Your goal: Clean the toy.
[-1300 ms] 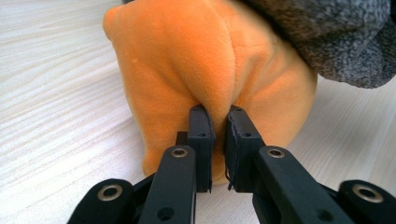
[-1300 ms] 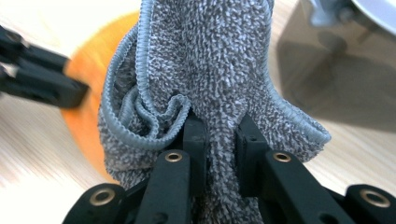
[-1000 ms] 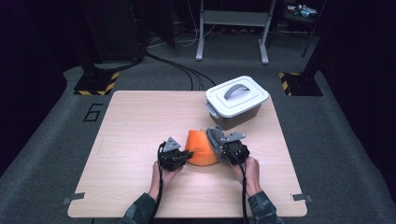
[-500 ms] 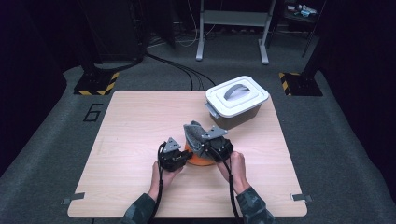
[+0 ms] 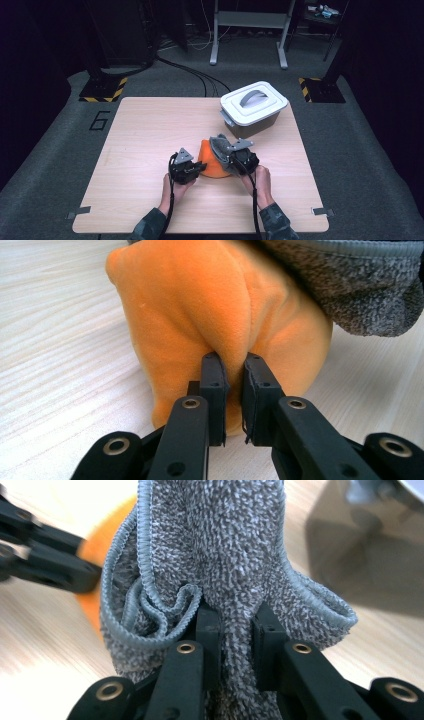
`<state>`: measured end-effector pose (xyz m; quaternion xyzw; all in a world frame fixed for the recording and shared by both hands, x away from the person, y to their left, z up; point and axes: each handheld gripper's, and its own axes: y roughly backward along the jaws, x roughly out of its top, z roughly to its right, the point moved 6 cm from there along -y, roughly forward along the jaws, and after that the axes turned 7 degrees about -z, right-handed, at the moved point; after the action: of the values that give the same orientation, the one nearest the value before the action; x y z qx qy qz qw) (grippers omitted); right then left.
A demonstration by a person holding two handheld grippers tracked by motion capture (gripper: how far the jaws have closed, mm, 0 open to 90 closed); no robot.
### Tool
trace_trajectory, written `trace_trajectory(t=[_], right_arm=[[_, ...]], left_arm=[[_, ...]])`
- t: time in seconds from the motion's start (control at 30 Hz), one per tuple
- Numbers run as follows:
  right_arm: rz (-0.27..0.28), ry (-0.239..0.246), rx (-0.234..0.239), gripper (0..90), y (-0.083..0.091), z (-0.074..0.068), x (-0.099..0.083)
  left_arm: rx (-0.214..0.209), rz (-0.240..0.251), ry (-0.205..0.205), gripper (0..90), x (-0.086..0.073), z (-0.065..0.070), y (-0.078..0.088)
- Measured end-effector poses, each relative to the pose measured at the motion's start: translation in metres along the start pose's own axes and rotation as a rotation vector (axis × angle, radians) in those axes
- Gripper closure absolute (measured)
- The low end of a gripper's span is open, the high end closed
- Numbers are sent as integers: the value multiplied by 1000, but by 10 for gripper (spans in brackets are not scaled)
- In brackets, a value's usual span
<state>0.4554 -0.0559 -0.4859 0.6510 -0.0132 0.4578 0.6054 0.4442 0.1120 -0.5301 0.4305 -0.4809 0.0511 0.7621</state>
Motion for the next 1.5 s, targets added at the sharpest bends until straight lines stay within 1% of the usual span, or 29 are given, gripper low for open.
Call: trace_trajectory(t=[0.07, 0.17, 0.2, 0.27, 0.3, 0.33, 0.4, 0.43, 0.47, 0.5, 0.53, 0.57, 0.6, 0.67, 0.7, 0.77, 0.9, 0.97, 1.07, 1.1, 1.17, 1.23, 1.27, 1.3, 1.37, 1.4, 1.43, 1.47, 1.5], right_arm=[[-4, -16, -12, 779, -1, 5, -6], [-22, -43, -28, 779, -4, 12, -15], [-22, -41, -29, 779, -5, 14, -17], [-16, -44, -24, 779, -7, 15, -19], [-16, -48, -26, 779, -8, 14, -18], [-21, -53, -28, 779, -8, 13, -18], [-16, -45, -29, 779, -9, 14, -16], [-17, -47, -26, 780, -9, 14, -16], [-15, -48, -26, 779, -9, 14, -16], [-14, -49, -26, 780, -9, 14, -16], [-14, -50, -28, 780, -9, 14, -16], [-13, -49, -28, 780, -9, 14, -16], [-12, -57, -31, 780, -9, 14, -16], [-11, -54, -28, 779, -10, 15, -16], [-9, -54, -27, 779, -10, 16, -15], [-10, -51, -31, 779, -10, 15, -14], [-9, -52, -29, 777, -8, 16, -12], [2, -45, -33, 776, -5, 15, -8], [25, -40, -47, 774, 5, 11, 0], [33, -15, -46, 774, 9, 9, 4], [66, -1, -34, 774, 17, 1, 13], [68, 32, -26, 774, 22, -11, 22], [66, 57, -14, 774, 21, -20, 27], [61, 68, -13, 774, 19, -25, 30], [27, 100, -13, 774, 9, -33, 33], [15, 102, -25, 774, 3, -35, 32], [14, 99, -24, 774, -1, -34, 31], [16, 89, -15, 775, -2, -33, 30], [18, 79, -4, 775, -3, -31, 28]], left_arm=[[-3, -1, 5, 809, 0, 0, 0], [2, -2, -7, 808, 0, -1, 0], [1, 1, -4, 807, 1, 0, 0], [-2, 8, 11, 804, 1, 1, -1], [-3, 6, 10, 799, 1, 0, -1], [-1, 6, -1, 789, 2, -1, 0], [-4, 18, 7, 722, 3, -1, 3], [-3, 9, 4, 668, 2, -2, 5], [13, 12, 9, 621, 2, -3, 8], [17, 8, 17, 562, 1, -3, 9], [20, -11, 8, 510, 0, -5, 10], [29, -21, 9, 456, -1, -5, 10], [30, -41, 1, 428, -3, -6, 8], [33, -63, -2, 409, -5, -6, 4], [33, -66, -5, 418, -5, -5, 2], [43, -65, -23, 498, -4, -4, -1], [50, -56, -21, 644, -3, -3, -2], [50, -56, -23, 685, -3, -5, -2], [50, -54, -13, 707, -4, -6, -2], [50, -53, -14, 710, -4, -6, -2], [45, -51, -21, 712, -3, -4, -2], [40, -49, -16, 715, -3, -2, -3], [40, -51, -20, 717, -3, -2, -3], [39, -43, -9, 719, -3, -1, -4], [46, -46, -9, 727, -4, -2, -4], [44, -49, -8, 731, -5, -3, -4], [43, -50, -5, 736, -5, -4, -5], [41, -46, 3, 741, -6, -3, -5], [43, -47, -3, 744, -6, -4, -5]])
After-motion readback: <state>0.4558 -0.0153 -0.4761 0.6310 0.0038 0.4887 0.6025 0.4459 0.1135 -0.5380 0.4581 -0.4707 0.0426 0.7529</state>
